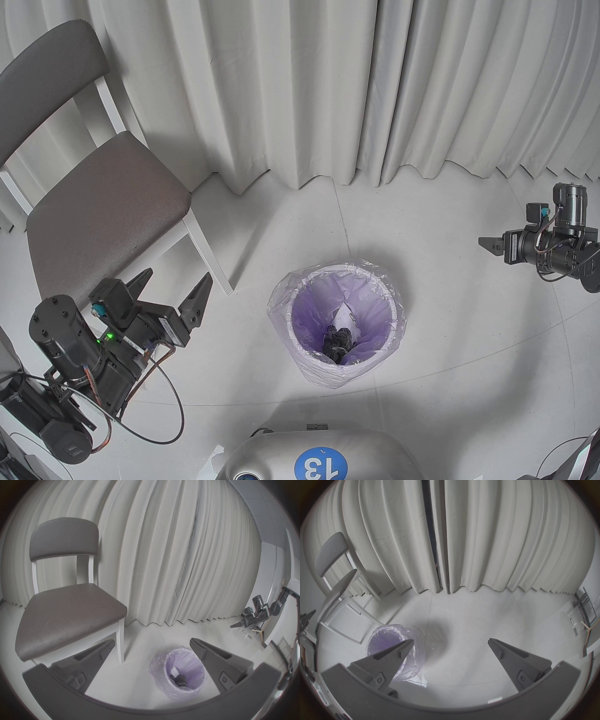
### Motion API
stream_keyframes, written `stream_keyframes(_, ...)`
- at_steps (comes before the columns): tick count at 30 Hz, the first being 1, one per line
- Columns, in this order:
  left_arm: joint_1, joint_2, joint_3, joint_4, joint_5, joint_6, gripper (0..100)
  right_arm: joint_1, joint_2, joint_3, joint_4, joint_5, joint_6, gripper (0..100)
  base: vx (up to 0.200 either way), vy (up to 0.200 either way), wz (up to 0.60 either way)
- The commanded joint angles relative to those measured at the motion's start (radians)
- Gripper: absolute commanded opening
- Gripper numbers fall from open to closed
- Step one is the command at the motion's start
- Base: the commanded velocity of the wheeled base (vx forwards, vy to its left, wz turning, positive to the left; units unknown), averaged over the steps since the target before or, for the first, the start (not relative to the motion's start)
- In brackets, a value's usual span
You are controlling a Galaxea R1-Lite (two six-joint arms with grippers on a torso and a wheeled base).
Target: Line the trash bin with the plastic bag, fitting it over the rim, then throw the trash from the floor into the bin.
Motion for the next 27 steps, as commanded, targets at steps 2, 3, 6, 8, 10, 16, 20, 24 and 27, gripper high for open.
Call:
stream_keyframes(2,0.017,0.06,-0.076,-0.018,0.012,0.04,100,-0.028,-0.059,0.091,-0.098,0.004,-0.054,100,0.0,0.0,0.0)
stream_keyframes(3,0.029,0.063,-0.116,-0.018,0.018,0.055,100,-0.031,-0.081,0.157,-0.184,0.006,-0.107,100,0.0,0.0,0.0)
stream_keyframes(6,0.036,0.071,-0.186,-0.018,0.018,0.078,100,-0.029,-0.119,0.249,-0.338,0.013,-0.187,100,0.0,0.0,0.0)
stream_keyframes(8,0.036,0.071,-0.238,-0.018,0.018,0.094,100,-0.02,-0.118,0.266,-0.437,0.026,-0.201,100,0.0,0.0,0.0)
stream_keyframes(10,0.036,0.06,-0.292,-0.018,0.024,0.127,100,-0.011,-0.107,0.257,-0.542,0.042,-0.195,100,0.0,0.0,0.0)
stream_keyframes(16,0.038,-0.041,-0.393,-0.016,0.042,0.236,100,0.011,-0.059,0.156,-0.871,0.052,-0.038,100,0.0,0.0,0.0)
stream_keyframes(20,0.036,-0.14,-0.426,-0.01,0.044,0.325,100,0.002,-0.095,0.068,-0.901,0.039,0.005,100,0.0,0.0,0.0)
stream_keyframes(24,0.036,-0.233,-0.379,-0.007,0.056,0.365,100,-0.018,-0.217,0.076,-0.842,0.036,0.012,100,0.0,0.0,0.0)
stream_keyframes(27,0.041,-0.31,-0.314,0.005,0.073,0.364,100,-0.018,-0.336,0.087,-0.734,0.039,0.032,100,0.0,0.0,0.0)
